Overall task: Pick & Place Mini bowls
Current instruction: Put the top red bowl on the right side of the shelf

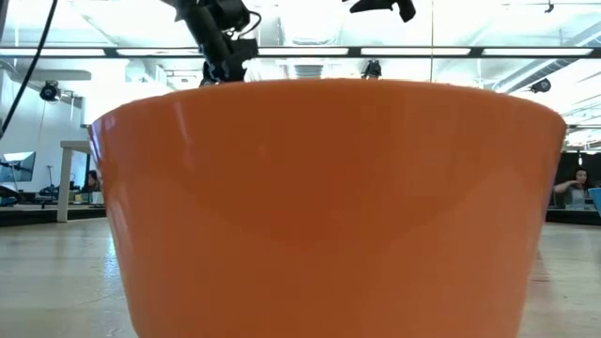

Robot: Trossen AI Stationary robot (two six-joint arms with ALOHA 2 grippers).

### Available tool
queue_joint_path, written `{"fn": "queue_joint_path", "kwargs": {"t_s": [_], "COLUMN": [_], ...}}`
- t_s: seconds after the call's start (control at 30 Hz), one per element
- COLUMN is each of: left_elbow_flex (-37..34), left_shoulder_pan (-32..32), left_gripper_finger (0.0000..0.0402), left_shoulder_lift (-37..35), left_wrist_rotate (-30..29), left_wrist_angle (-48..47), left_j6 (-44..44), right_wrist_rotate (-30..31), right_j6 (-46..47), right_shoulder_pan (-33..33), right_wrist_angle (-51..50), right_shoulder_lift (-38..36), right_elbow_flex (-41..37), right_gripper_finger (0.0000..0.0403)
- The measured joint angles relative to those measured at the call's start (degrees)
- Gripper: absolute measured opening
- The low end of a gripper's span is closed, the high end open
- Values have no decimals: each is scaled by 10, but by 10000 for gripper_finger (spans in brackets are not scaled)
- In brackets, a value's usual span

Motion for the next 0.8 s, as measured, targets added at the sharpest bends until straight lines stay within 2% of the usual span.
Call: {"fn": "queue_joint_path", "kwargs": {"t_s": [0.8], "left_elbow_flex": [0], "left_shoulder_pan": [9], "left_gripper_finger": [0], "left_shoulder_lift": [48], "left_wrist_rotate": [-19], "left_wrist_angle": [-21], "left_j6": [34], "right_wrist_rotate": [0], "right_j6": [0], "right_shoulder_pan": [0], "right_wrist_angle": [0], "right_shoulder_lift": [7], "right_elbow_flex": [0], "right_gripper_finger": [123]}}
